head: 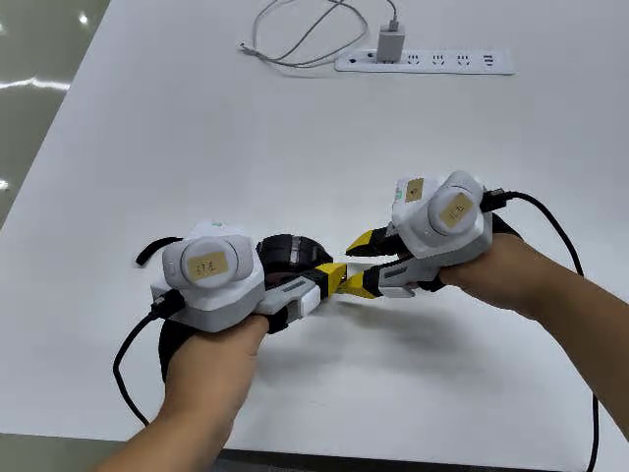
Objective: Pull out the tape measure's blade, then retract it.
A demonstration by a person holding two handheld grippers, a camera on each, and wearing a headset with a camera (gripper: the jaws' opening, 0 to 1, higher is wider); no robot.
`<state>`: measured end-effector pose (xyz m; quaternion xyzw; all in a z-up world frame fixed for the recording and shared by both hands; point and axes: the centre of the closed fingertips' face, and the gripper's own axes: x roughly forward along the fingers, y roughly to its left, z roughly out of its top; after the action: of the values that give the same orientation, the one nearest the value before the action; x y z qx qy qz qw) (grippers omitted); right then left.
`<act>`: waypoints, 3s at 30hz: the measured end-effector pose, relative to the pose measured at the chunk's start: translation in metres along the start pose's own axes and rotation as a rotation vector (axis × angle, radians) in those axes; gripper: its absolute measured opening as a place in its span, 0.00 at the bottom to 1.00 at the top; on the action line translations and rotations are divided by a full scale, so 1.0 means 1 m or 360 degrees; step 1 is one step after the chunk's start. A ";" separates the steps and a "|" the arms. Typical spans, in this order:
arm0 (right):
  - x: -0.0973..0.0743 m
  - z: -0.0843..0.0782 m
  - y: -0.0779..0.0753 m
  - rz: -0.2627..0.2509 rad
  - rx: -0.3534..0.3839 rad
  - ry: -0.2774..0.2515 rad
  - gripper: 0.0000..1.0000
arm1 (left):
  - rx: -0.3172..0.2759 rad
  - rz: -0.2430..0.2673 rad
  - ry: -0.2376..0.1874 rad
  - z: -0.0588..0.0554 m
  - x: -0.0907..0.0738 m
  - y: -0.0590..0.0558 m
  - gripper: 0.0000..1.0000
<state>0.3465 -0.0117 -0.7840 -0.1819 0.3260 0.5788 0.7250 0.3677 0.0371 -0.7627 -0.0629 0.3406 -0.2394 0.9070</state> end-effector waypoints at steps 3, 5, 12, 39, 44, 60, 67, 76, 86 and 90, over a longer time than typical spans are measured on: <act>0.000 0.001 0.000 -0.0001 0.0003 -0.0001 0.25 | 0.0002 -0.0003 -0.0007 0.000 0.000 0.000 0.71; -0.001 0.000 0.000 -0.0003 0.0003 0.0001 0.25 | 0.0009 -0.0007 -0.0006 0.000 0.000 -0.001 0.71; -0.005 0.001 0.000 -0.0014 0.0016 -0.0006 0.27 | 0.0027 -0.0016 -0.0014 0.001 -0.001 -0.002 0.73; -0.044 0.003 0.003 -0.0171 0.0093 -0.0114 0.40 | 0.0206 -0.0181 -0.0023 0.000 -0.033 -0.001 0.81; -0.052 0.000 0.005 -0.0201 0.0123 -0.0134 0.45 | 0.0251 -0.0204 -0.0005 -0.002 -0.043 0.005 0.84; -0.083 -0.015 0.013 -0.0333 0.0219 -0.0168 0.59 | 0.0354 -0.0289 0.0032 -0.008 -0.066 0.012 0.89; -0.097 -0.021 0.017 -0.0377 0.0246 -0.0189 0.62 | 0.0399 -0.0294 0.0035 -0.006 -0.073 0.019 0.91; -0.115 -0.026 0.021 -0.0439 0.0288 -0.0219 0.65 | 0.0458 -0.0318 0.0045 -0.007 -0.079 0.021 0.96; -0.128 -0.032 0.028 -0.0464 0.0312 -0.0232 0.68 | 0.0489 -0.0319 0.0064 -0.009 -0.084 0.030 0.99; -0.133 -0.036 0.031 -0.0474 0.0321 -0.0235 0.69 | 0.0512 -0.0318 0.0073 -0.009 -0.088 0.032 0.99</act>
<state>0.2920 -0.1228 -0.7154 -0.1116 0.2977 0.4414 0.8391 0.3174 0.1077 -0.7265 0.0549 0.3105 -0.3810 0.8692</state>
